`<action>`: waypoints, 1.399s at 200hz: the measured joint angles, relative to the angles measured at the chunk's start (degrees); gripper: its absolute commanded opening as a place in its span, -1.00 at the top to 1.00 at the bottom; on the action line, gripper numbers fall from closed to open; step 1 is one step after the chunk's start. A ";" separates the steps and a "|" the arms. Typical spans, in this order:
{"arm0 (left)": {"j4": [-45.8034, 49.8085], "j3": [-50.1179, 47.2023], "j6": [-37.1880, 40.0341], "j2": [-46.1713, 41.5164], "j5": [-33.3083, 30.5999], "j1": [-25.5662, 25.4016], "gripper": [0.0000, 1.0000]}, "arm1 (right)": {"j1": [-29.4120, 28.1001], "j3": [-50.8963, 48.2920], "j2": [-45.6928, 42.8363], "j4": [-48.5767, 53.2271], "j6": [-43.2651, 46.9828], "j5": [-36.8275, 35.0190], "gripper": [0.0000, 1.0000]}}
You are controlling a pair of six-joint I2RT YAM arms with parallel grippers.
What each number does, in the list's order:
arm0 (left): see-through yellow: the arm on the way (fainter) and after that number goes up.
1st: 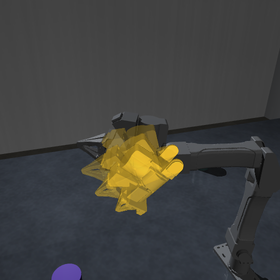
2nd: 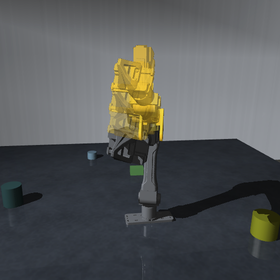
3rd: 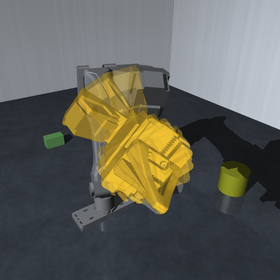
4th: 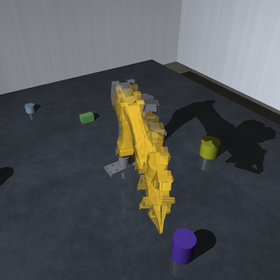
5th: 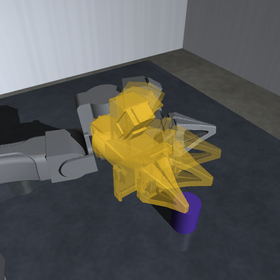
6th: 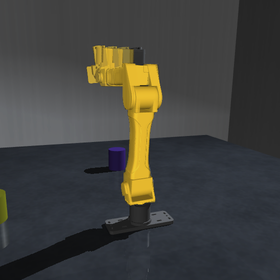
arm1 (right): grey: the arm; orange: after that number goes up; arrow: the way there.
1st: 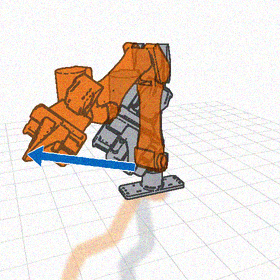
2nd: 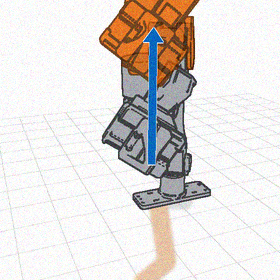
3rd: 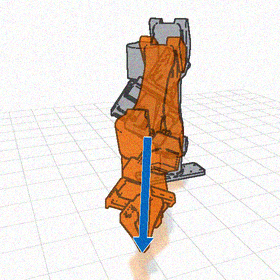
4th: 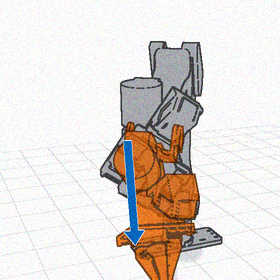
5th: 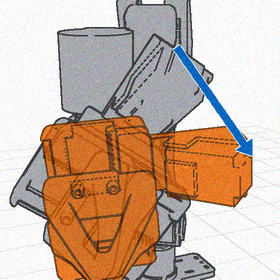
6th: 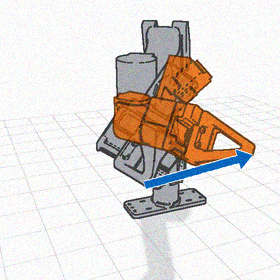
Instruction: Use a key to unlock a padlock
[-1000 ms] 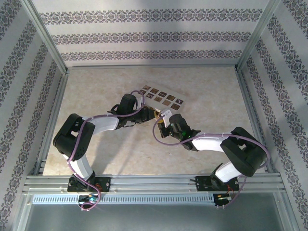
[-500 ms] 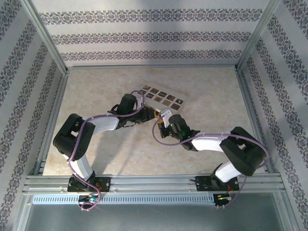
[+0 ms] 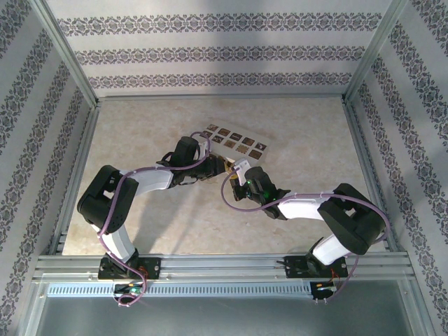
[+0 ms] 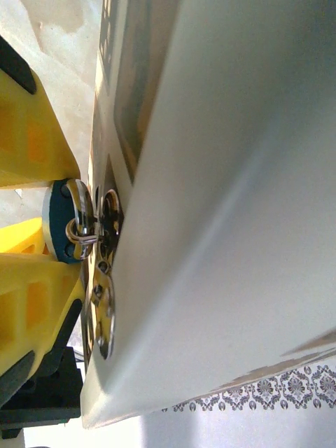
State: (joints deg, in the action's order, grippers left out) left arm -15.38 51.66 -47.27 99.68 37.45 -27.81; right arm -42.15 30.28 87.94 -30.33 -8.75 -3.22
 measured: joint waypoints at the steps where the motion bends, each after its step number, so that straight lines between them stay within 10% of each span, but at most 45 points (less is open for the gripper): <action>1: 0.00 0.00 0.00 0.00 0.00 0.00 0.53 | 0.00 0.00 0.00 0.00 0.00 0.02 1.00; 280: -0.46 0.00 -1.27 0.00 -1.95 0.07 0.53 | 1.18 0.85 4.92 -8.41 0.20 1.22 1.00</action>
State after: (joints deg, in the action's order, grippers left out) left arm -15.84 51.66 -48.53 99.68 35.51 -27.75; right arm -40.97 31.14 92.86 -38.74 -8.56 -2.00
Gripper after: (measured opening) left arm 0.236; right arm 0.055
